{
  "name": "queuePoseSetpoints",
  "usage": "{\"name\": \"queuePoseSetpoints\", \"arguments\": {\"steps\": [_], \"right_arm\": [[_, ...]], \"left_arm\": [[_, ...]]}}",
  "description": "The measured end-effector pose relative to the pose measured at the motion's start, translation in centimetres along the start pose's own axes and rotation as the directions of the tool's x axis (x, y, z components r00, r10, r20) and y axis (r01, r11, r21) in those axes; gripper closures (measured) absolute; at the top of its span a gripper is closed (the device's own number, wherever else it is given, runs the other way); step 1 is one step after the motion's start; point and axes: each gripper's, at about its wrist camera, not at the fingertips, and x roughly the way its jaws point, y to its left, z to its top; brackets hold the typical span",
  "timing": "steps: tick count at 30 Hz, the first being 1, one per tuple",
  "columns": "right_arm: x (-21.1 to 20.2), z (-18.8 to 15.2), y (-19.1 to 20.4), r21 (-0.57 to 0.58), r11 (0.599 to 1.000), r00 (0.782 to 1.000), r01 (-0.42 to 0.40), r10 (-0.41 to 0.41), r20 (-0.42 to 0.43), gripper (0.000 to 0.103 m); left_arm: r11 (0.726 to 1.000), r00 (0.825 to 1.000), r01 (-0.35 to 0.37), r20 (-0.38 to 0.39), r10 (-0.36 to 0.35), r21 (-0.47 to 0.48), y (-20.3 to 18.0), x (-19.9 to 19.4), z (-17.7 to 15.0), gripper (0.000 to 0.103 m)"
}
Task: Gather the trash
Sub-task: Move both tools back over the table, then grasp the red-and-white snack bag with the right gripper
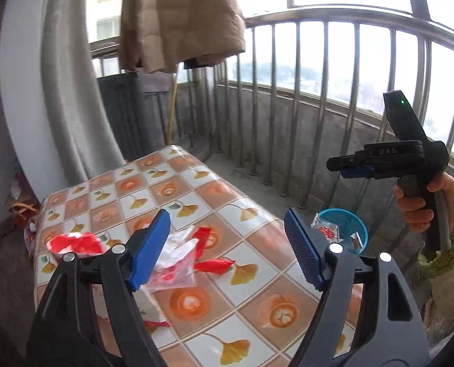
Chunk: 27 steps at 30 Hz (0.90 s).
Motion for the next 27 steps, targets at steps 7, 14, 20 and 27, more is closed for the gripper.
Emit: {"name": "queuePoseSetpoints", "arguments": {"steps": [7,14,20,27], "right_arm": [[4.8,-2.4,9.0,-0.13,0.967,0.971,-0.218,0.203,-0.123,0.029],[9.5,-5.2,16.5,-0.207,0.892,0.901,-0.401,0.343,-0.268,0.029],[11.9,-5.6,21.5,-0.284,0.833,0.868,-0.475,0.39,-0.308,0.032],[14.9,-6.1,23.9,-0.271,0.808,0.83,-0.523,0.411,-0.377,0.066]], "left_arm": [[0.966,0.986,-0.153,0.029,0.163,-0.208,9.7,-3.1,-1.1,0.03],[0.887,0.982,-0.171,-0.006,0.186,-0.429,17.8,-2.3,-2.6,0.035],[0.839,0.985,-0.171,-0.083,0.149,-0.517,22.8,0.6,-3.6,0.047],[0.801,0.996,-0.065,-0.09,0.013,-0.595,25.0,2.2,-4.9,0.063]]}}
